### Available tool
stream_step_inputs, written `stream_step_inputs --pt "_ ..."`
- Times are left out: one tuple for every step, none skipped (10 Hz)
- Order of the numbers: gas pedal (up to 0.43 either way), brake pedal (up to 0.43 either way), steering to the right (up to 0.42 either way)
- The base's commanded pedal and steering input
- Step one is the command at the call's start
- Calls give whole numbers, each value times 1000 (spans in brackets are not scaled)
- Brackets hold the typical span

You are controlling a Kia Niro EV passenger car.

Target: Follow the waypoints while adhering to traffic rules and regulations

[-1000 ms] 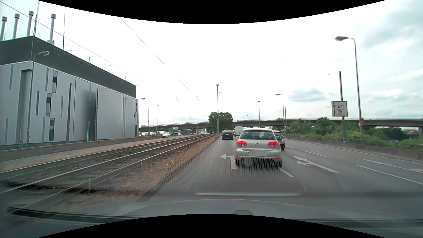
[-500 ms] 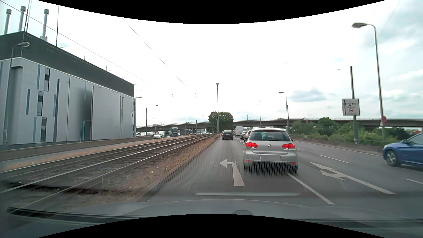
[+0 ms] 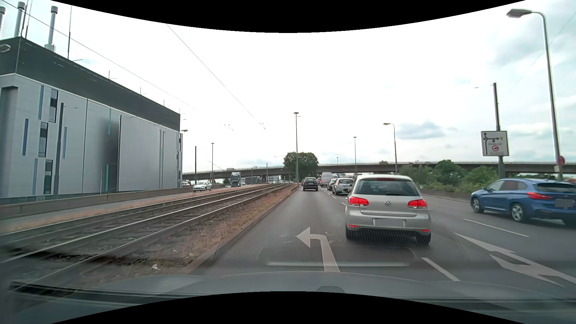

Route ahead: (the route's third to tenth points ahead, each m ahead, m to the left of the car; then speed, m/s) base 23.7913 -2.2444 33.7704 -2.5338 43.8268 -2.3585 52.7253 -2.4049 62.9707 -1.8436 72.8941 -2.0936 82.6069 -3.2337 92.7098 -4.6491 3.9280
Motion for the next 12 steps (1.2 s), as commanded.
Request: stream_step_inputs --pt "0 128 -6" --pt "0 134 -6" --pt "0 116 -5" --pt "0 67 -3" --pt "0 67 -3" --pt "0 55 -3" --pt "0 0 -3" --pt "0 0 -3" --pt "0 0 -3" --pt "0 0 -3" --pt "0 0 -3" --pt "0 0 -3"
